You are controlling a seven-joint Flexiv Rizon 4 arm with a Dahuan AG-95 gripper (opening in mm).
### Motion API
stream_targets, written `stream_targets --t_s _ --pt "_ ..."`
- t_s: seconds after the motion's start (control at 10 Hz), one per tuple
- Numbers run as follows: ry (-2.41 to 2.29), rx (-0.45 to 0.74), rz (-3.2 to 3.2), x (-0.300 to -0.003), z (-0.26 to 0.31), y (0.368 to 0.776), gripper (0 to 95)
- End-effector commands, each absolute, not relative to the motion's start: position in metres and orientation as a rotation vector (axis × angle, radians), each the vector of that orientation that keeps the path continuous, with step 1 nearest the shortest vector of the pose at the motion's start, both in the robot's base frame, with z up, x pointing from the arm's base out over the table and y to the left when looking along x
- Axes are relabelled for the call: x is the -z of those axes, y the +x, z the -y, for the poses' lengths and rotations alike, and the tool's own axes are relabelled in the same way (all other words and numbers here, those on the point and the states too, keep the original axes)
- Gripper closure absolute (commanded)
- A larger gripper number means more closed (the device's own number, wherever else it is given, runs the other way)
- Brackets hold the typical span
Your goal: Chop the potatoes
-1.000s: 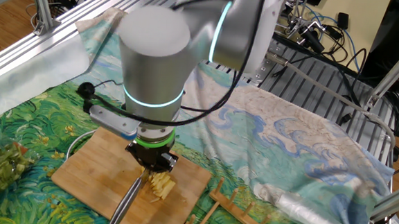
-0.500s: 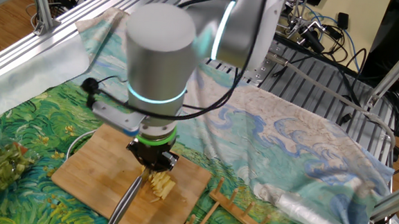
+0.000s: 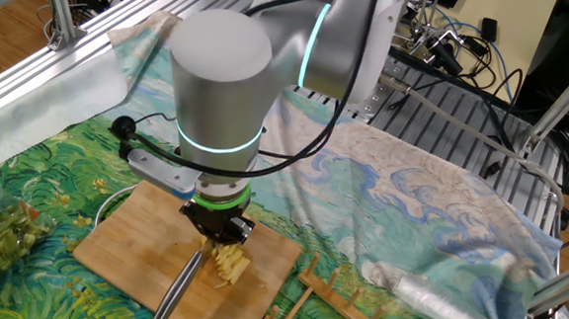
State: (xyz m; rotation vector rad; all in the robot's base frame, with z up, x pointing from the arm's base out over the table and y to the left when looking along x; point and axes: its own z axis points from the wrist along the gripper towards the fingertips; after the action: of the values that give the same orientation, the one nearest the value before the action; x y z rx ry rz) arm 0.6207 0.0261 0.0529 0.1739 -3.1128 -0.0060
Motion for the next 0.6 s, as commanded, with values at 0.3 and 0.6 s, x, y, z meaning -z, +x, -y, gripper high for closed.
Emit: stream_targets --t_s 0.3,0.6 --pt "0.181 -0.004 3.119 -0.066 -0.022 0.62 95.0" --pt "0.18 -0.021 3.115 -0.077 -0.022 0.618 95.0"
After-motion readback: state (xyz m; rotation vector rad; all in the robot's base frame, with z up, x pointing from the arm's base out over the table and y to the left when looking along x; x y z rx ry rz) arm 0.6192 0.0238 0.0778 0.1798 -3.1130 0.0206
